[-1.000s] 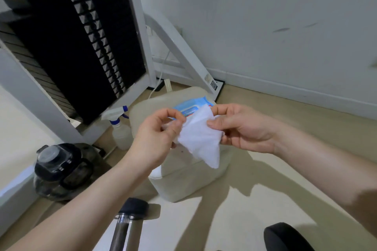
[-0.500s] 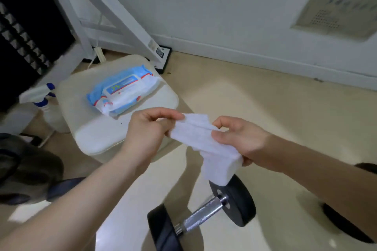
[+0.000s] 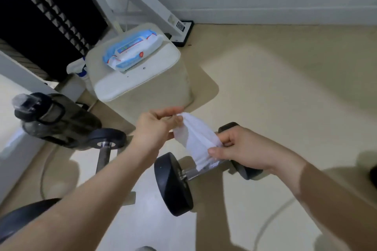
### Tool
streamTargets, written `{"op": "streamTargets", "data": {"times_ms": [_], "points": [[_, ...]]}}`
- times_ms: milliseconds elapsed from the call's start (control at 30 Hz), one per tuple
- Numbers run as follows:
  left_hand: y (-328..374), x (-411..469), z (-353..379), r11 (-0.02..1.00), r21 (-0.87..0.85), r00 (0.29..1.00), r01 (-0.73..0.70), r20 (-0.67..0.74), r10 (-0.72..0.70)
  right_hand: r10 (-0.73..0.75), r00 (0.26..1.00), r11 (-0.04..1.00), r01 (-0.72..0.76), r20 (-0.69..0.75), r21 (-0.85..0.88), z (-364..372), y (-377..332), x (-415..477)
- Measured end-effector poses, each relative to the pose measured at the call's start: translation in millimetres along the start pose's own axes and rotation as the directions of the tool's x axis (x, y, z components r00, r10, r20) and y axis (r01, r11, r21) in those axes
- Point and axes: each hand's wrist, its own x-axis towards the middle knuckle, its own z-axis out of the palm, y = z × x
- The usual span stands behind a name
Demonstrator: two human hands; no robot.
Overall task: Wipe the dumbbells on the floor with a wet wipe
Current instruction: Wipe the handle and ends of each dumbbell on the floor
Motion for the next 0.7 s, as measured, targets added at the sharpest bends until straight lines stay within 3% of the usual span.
{"op": "streamTargets", "data": {"times_ms": [133, 233, 333, 434, 534, 600, 700], "points": [[-28, -27, -6, 0.994, 0.104, 0.973, -0.013, -0.226, 0.036, 0.002, 0.995, 0.984, 0.015, -0.096, 0.176, 25, 7, 0], [-44, -44, -18, 0.979, 0.205, 0.965, -0.005, -0.254, 0.058, 0.029, 0.966, 0.98, 0.023, -0.256, 0.197, 54, 11, -1], [-48, -60, -21, 0.892, 0.448, 0.984, -0.067, -0.118, 0.133, -0.061, 0.947, 0.997, 0.075, -0.314, 0.032, 81, 12, -14], [-39, -64, -19, 0.757, 0.622, 0.978, -0.203, 0.09, 0.189, -0.17, 0.97, 0.977, 0.143, -0.174, -0.158, 97, 3, -26], [-42, -48, -19, 0.558, 0.759, 0.941, -0.336, 0.243, 0.236, -0.148, 0.974, 0.961, 0.1, -0.172, -0.26, 97, 6, -15], [-54, -40, -20, 0.444, 0.825, 0.936, -0.349, 0.289, 0.199, -0.14, 0.962, 0.945, 0.059, -0.236, -0.321, 99, 13, -6], [-70, -38, -19, 0.372, 0.902, 0.973, -0.221, 0.232, 0.015, -0.161, 0.951, 0.934, 0.061, -0.265, -0.351, 111, 20, 7]]}}
